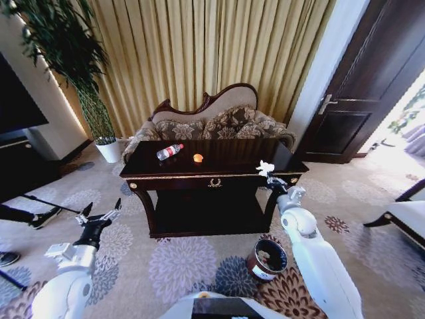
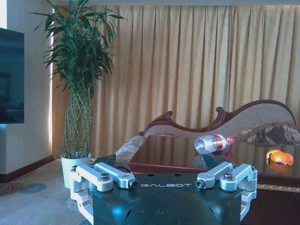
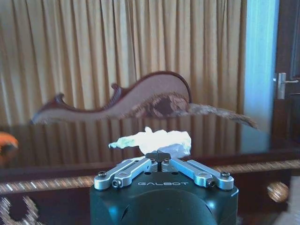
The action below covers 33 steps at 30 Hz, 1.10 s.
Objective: Move to the front of the table and place the trash on the table into the trash bin.
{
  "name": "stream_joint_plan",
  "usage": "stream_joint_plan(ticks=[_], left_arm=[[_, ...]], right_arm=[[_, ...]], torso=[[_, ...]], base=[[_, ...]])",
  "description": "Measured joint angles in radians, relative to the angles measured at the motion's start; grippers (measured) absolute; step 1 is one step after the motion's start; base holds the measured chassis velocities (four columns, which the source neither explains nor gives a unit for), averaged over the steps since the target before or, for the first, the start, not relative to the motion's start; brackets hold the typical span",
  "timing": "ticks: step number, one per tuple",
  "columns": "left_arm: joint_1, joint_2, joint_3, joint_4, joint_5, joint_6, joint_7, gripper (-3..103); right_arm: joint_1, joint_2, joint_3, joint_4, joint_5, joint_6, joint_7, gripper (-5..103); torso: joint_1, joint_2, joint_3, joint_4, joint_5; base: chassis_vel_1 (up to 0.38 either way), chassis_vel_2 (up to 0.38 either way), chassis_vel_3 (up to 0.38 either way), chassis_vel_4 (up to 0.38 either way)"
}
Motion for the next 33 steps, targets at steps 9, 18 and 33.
stream_joint_plan(ticks=[9,18,33], left_arm=[[-0.001,-0.014,0.006,0.02,0.008,-0.016,0.012,100],[-0.004,-0.009,0.001,0.021,0.006,-0.017,0.013,100],[-0.013,-0.004,-0.015,0.024,-0.015,-0.019,0.01,100]], right_arm=[[-0.046,0.024,-0.009,-0.217,-0.073,0.1,-0.036,0],[-0.016,0.068,-0.04,-0.439,-0.165,0.149,-0.046,0],[0.05,0.083,-0.064,-0.727,-0.355,0.191,-0.011,0]], torso=[[0.0,0.0,0.0,-0.0001,0.0002],[0.0,0.0,0.0,0.0001,0.0001],[0.0,0.0,0.0,-0.0001,0.0001]], base=[[0.0,0.0,0.0,0.0],[0.0,0.0,0.0,0.0],[0.0,0.0,0.0,0.0]])
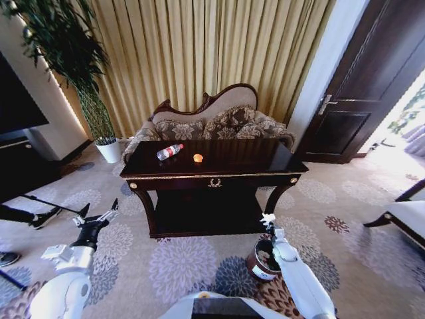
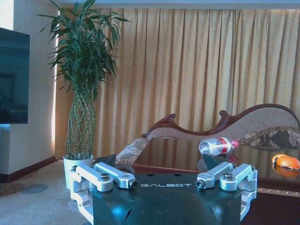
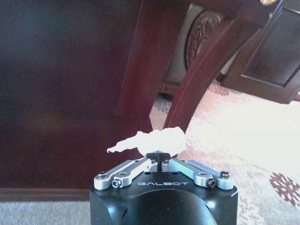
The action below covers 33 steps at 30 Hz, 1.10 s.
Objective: Move to the front of the table and place the trash on the table into the trash bin.
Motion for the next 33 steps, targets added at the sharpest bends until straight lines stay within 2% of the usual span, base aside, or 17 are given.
stream_joint_plan(ticks=[2,4,7,23,33], left_arm=[[-0.002,0.001,0.002,0.004,0.0,0.0,0.0,100],[-0.005,0.001,0.005,0.011,0.0,0.0,0.0,100],[-0.005,0.001,0.006,0.019,0.0,0.0,0.0,100],[-0.016,0.007,0.012,0.033,0.001,0.0,0.0,100],[-0.014,0.01,0.01,0.034,0.0,0.0,0.0,100]], right_arm=[[-0.01,-0.003,0.003,-0.002,0.0,0.011,-0.007,0],[-0.034,-0.008,0.014,0.001,0.006,0.054,-0.023,0],[-0.063,-0.008,0.031,0.015,0.007,0.069,-0.034,0],[-0.094,0.024,0.038,0.022,-0.023,0.086,-0.021,0],[-0.087,0.018,0.034,0.015,-0.025,0.084,-0.016,0]], torso=[[0.0,0.0,0.0,0.0,0.0],[0.0,0.0,0.0,0.0001,0.0],[0.0,0.0,0.0,-0.0001,-0.0001],[0.0,0.0,0.0,0.0001,-0.0001],[0.0,0.0,0.0,-0.0001,0.0]], base=[[0.0,0.0,0.0,0.0],[0.0,0.0,0.0,0.0],[0.0,0.0,0.0,0.0],[0.0,0.0,0.0,0.0],[0.0,0.0,0.0,0.0]])
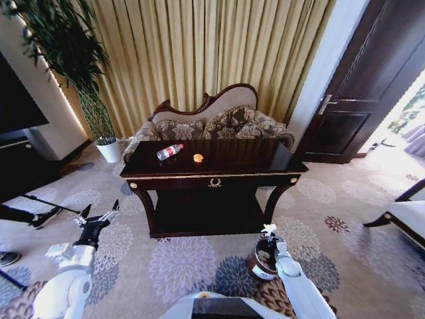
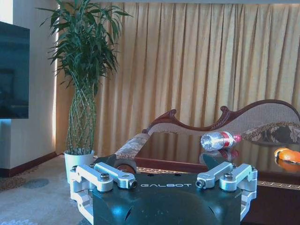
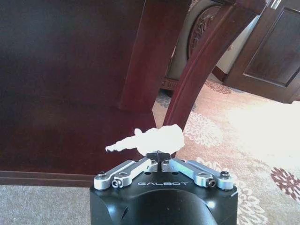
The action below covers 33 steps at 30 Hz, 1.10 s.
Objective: Move to the front of the table and place the trash on the table into the trash bin.
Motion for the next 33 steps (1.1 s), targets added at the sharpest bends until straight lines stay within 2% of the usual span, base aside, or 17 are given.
stream_joint_plan(ticks=[22,33], left_arm=[[0.001,0.003,-0.002,-0.004,-0.002,-0.002,0.0,100],[0.004,0.0,-0.002,-0.007,-0.001,-0.004,0.001,100]], right_arm=[[0.006,0.018,-0.005,0.02,-0.004,-0.006,0.009,0],[0.086,0.079,-0.037,-0.076,-0.08,-0.019,0.004,0]], torso=[[0.0,0.0,0.0,0.0001,-0.0001],[0.0,0.0,0.0,0.0003,0.0]], base=[[0.056,-0.057,-0.057,0.056],[0.017,-0.02,-0.018,0.014]])
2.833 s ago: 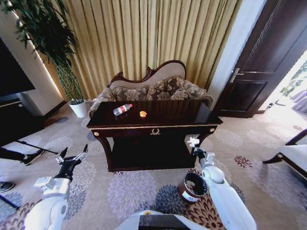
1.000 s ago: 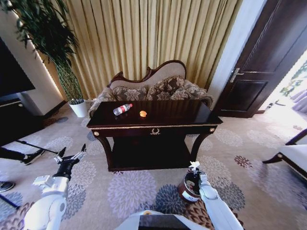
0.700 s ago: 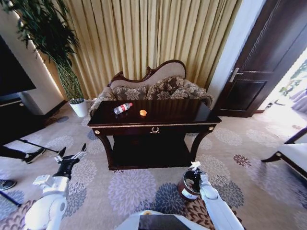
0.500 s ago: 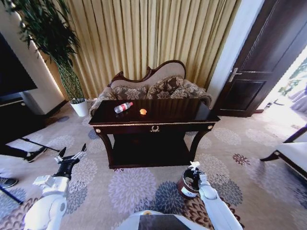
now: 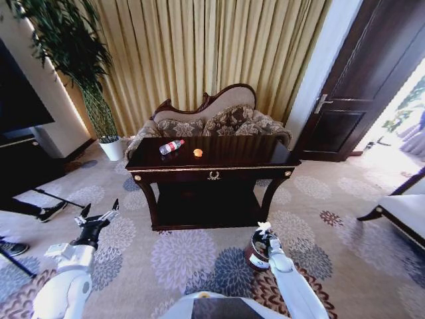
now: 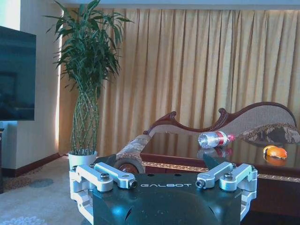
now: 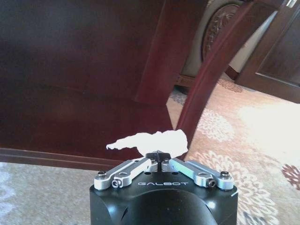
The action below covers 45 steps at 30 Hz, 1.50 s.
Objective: Move to the front of the table and place the trash on the table into the trash bin.
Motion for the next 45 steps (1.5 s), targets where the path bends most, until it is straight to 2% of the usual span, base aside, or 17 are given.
stream_joint_plan(ticks=[10,20,22,27,31,33,39,45], left_arm=[[-0.003,-0.003,0.003,0.0,0.001,0.0,0.0,100],[-0.003,-0.004,0.006,0.004,0.002,-0.001,0.001,100],[0.0,-0.007,0.006,0.003,0.002,-0.003,0.002,100],[0.003,-0.007,0.001,0.004,0.001,-0.013,0.003,100],[0.005,-0.007,0.0,0.005,0.001,-0.016,0.003,100],[0.004,-0.008,0.0,0.005,0.001,-0.017,0.004,100],[0.002,-0.008,0.002,0.007,0.001,-0.017,0.004,100],[0.0,-0.008,0.005,0.006,0.001,-0.017,0.004,100]], right_arm=[[0.022,0.032,0.004,-0.016,-0.05,-0.019,-0.004,0],[0.124,0.067,-0.001,-0.142,-0.123,-0.019,0.018,0],[0.176,0.099,0.006,-0.206,-0.175,-0.036,0.045,0],[0.183,0.101,0.009,-0.215,-0.201,-0.045,0.055,0],[0.183,0.097,0.013,-0.211,-0.191,-0.046,0.059,0],[0.162,0.085,0.015,-0.167,-0.147,-0.046,0.05,0],[0.11,0.063,0.029,-0.08,-0.123,-0.044,0.026,0],[0.118,0.036,0.052,-0.103,-0.122,-0.073,0.066,0]], torso=[[0.0,0.0,0.0,-0.0003,-0.0001],[0.0,0.0,0.0,-0.0001,-0.0001],[0.0,0.0,0.0,0.0002,0.0],[0.0,0.0,0.0,-0.0003,0.0],[0.0,0.0,0.0,-0.0003,0.0],[0.0,0.0,0.0,0.0001,0.0],[0.0,0.0,0.0,-0.0004,-0.0001],[0.0,0.0,0.0,-0.0002,0.0001]], base=[[0.0,0.0,0.0,0.0],[0.0,0.0,0.0,0.0],[0.0,0.0,0.0,0.0],[0.0,0.0,0.0,0.0],[0.0,0.0,0.0,0.0],[0.0,0.0,0.0,0.0],[0.0,0.0,0.0,0.0],[0.0,0.0,0.0,0.0]])
